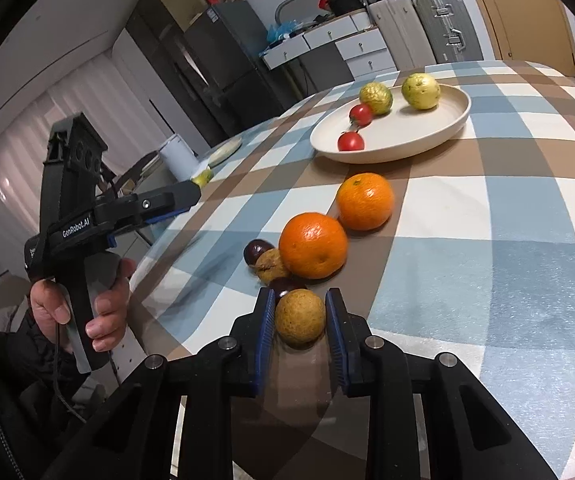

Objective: Organize fruits
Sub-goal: 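Grasp a dark purple plum with the left gripper while the right lifts the brown fruit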

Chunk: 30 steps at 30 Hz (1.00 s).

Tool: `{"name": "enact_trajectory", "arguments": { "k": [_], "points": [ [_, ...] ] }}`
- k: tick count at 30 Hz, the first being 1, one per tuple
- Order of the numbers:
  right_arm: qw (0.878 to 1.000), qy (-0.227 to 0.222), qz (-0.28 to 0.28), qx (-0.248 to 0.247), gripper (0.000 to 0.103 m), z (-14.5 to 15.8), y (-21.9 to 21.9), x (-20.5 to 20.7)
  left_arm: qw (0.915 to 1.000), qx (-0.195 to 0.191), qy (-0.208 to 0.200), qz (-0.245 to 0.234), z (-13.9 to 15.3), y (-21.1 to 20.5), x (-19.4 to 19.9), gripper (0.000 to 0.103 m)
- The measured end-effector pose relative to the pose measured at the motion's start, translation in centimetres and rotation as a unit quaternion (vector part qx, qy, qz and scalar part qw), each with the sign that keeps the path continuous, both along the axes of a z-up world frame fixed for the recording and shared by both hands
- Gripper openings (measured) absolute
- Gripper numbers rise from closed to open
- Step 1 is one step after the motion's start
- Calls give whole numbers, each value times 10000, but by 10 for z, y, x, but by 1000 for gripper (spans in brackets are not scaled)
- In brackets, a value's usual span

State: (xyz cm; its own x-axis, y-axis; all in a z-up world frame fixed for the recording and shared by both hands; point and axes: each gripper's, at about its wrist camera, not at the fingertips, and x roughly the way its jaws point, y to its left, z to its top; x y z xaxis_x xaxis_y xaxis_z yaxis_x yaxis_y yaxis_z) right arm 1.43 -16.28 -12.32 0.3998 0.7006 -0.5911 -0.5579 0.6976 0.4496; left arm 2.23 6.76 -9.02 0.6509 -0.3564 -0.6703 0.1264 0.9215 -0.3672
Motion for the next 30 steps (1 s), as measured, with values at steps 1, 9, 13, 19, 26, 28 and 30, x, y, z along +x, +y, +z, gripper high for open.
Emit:
{"name": "enact_trajectory", "arguments": {
  "k": [1, 9, 13, 19, 26, 28, 30],
  "points": [
    [10000, -4, -17, 50, 27, 1, -2, 0, 9998, -149, 97, -70, -3, 0, 1, 102],
    [9997, -8, -131, 204, 27, 1, -14, 2, 9986, 80, 288, -432, -13, -19, 2, 102],
    [9995, -11, -152, 285, 27, 2, -18, -1, 9953, 392, 341, -812, -18, -36, 3, 101],
    [9993, -61, -149, 333, 27, 2, -19, -3, 9938, 133, 493, -983, -26, -36, 9, 72],
    [9991, -53, -159, 383, 27, 1, -21, -4, 9907, -305, 688, -1132, -36, -32, 15, 45],
    [9991, -48, -166, 380, 27, 1, -21, -3, 9897, -358, 749, -1166, -39, -31, 17, 39],
    [9991, -40, -170, 387, 27, 0, -22, -3, 9891, -416, 759, -1190, -41, -30, 17, 35]
  ]
}}
